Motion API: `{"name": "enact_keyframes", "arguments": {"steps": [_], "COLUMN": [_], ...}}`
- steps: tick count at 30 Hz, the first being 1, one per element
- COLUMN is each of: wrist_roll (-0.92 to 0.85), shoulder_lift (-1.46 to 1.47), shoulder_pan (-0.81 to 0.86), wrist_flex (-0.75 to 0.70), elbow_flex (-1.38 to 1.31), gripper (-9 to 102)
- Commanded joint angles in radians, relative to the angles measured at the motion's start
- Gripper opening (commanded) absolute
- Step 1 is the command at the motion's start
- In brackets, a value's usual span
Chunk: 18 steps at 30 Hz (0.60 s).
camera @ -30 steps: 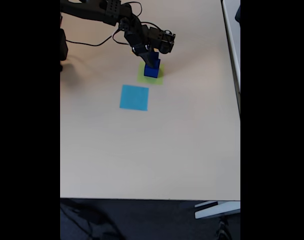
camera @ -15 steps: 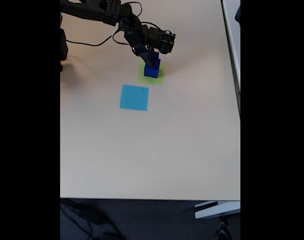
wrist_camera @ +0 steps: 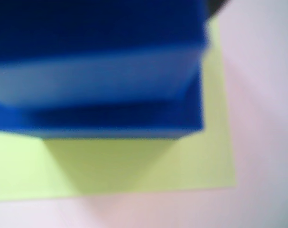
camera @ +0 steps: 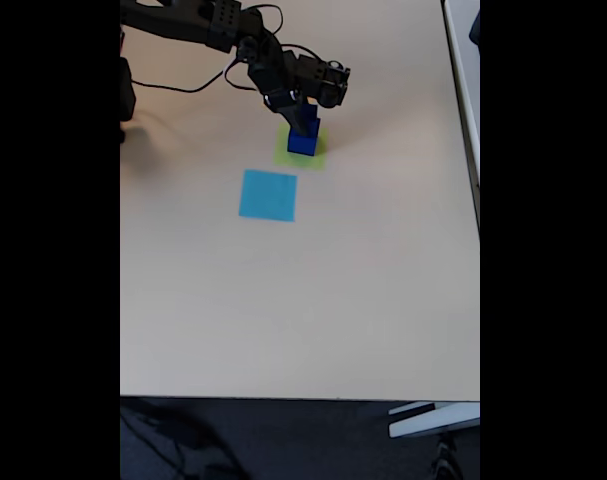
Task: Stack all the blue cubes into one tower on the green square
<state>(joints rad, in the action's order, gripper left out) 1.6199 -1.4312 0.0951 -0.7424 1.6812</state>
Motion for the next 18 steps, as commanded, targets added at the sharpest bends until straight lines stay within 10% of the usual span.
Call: {"name": "enact_keyframes", "arguments": {"steps": [1,18], "wrist_roll": [-0.006,-0.008], "shoulder_lift": [-0.038,-0.040], "shoulder_pan": [0.008,0.008], "wrist_flex": [0.023,0.025], "elbow_flex": [-0.006,-0.005], "gripper": [14,18]}}
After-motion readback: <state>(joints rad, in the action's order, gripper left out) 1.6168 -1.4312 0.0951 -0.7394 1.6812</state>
